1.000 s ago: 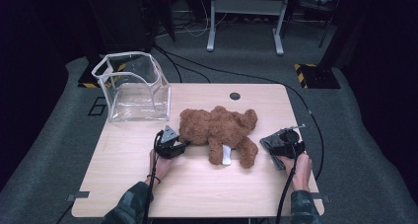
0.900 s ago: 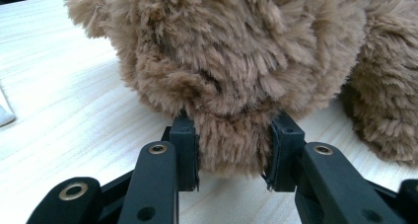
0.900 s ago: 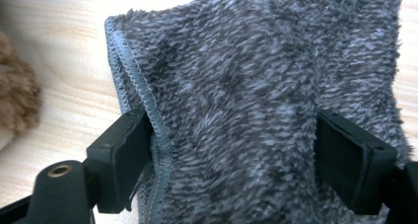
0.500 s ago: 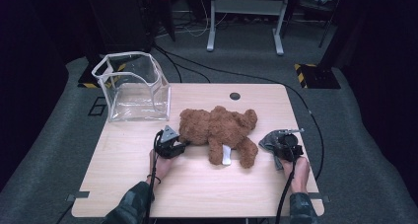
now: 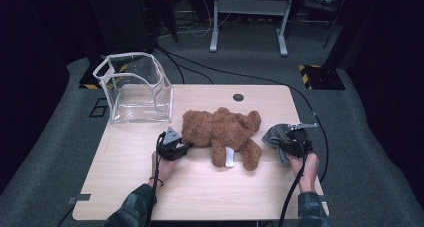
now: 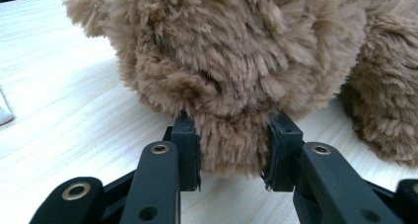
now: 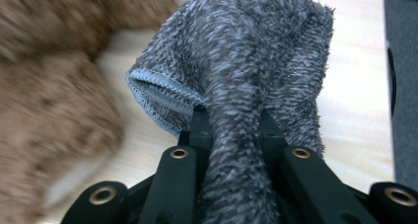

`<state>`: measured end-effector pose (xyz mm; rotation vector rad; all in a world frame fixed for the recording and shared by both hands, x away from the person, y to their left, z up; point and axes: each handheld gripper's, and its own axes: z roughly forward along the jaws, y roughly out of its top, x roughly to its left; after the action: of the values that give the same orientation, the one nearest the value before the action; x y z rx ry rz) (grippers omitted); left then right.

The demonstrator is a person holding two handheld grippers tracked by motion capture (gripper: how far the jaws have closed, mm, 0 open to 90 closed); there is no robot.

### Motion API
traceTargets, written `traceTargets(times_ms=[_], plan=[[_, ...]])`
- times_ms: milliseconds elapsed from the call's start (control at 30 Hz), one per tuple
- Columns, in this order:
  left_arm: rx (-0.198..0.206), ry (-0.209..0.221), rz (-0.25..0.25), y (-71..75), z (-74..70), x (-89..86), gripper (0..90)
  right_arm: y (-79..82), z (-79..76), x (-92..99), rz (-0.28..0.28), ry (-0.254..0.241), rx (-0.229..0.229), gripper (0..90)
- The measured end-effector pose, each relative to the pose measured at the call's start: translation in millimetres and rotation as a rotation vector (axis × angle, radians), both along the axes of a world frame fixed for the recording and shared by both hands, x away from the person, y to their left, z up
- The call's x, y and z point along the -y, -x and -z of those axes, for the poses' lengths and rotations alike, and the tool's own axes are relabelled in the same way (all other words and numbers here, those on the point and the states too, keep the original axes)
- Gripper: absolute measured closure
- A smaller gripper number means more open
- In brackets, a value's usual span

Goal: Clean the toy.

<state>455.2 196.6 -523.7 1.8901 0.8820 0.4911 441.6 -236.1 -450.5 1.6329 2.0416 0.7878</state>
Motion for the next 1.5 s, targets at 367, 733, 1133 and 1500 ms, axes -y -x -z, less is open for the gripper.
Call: traceTargets(times_ms=[367, 733, 1133, 1500], plan=[[-0.013, 0.0, 0.009, -0.2, -0.7, -1.0, 65.2, -6.9, -51.7, -24.3, -0.061, -0.021, 0.06, 75.9], [-0.003, 0.001, 0.001, -0.1, -0.1, -0.2, 65.2, -26.0, -87.9, -77.4, -0.195, -0.027, 0.102, 75.8], [0.001, -0.006, 0.002, 0.5, -0.3, 0.1, 65.2, -43.8, -94.9, -162.6, -0.376, -0.002, 0.079, 75.5], [0.004, -0.01, 0.001, 1.9, -0.1, 1.8, 65.9, -63.4, -93.8, -216.0, -0.462, -0.004, 0.061, 75.3]])
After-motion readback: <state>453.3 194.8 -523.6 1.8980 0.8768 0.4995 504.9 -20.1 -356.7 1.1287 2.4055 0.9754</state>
